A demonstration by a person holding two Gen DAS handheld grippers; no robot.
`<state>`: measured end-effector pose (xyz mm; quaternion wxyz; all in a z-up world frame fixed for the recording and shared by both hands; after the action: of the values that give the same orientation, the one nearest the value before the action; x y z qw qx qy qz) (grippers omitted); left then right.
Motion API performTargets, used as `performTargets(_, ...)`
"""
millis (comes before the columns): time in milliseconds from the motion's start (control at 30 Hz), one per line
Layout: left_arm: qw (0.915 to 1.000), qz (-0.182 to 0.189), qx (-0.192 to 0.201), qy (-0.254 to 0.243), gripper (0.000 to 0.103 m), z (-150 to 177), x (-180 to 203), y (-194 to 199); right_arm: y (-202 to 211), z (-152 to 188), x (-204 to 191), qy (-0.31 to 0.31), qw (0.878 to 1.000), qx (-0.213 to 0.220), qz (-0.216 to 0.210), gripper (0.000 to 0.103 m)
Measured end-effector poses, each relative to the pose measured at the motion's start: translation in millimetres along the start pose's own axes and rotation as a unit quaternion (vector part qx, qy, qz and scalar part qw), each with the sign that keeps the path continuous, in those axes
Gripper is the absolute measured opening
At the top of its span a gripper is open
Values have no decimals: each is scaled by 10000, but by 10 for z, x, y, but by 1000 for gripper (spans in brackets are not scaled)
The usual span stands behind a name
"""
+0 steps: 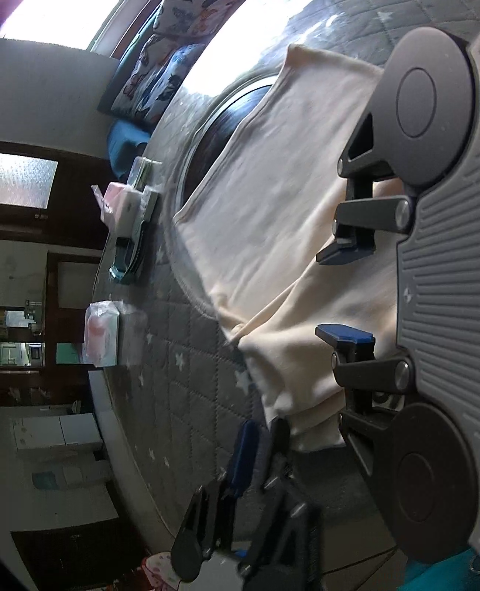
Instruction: Fold clothes
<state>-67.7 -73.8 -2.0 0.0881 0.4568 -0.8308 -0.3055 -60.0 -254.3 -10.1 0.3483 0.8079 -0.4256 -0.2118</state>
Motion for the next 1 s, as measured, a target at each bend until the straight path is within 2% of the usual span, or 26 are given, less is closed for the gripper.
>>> performTargets(133,9999,101,-75,-96,24,34,48,-114,-27,-37,-51,51,10000,-9,-42,35)
performTargets(300,9998,97,137,-130,5,62,79,-54,-58,-85,-66,80,10000,-4,-50,36)
performTargets(367,9997,45,210,-63,3,72,59,-6,-86,-100,-61,65,10000,-4,-47,36)
performTargets(567,9990,-44,398,198,2,101,-31,123,-230,-101,-165,129,9998,-91,-157,37)
performTargets(800,9985,-123,271,463,6,134,-135,140,-237,-167,-388,323,9984,46,-472,36)
performTargets(900,9987,-130,269,418,13,135,-123,148,-221,-246,-347,229,9991,152,-319,37)
performTargets(1000,9991,-94,319,266,13,110,-54,152,-231,-279,-279,93,9996,143,-245,35)
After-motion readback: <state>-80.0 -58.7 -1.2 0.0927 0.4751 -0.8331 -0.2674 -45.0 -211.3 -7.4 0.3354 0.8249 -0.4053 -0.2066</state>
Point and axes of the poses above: each gripper's, at about its wrist camera, not at the fingertips, and y roughly against the way its jaws point, x to its right, z to its underside, the point moved 6 cm from there along -y, roughly the way its jaws point, and after that the axes turned 7 degrees about -y, right-handed, at the moved point
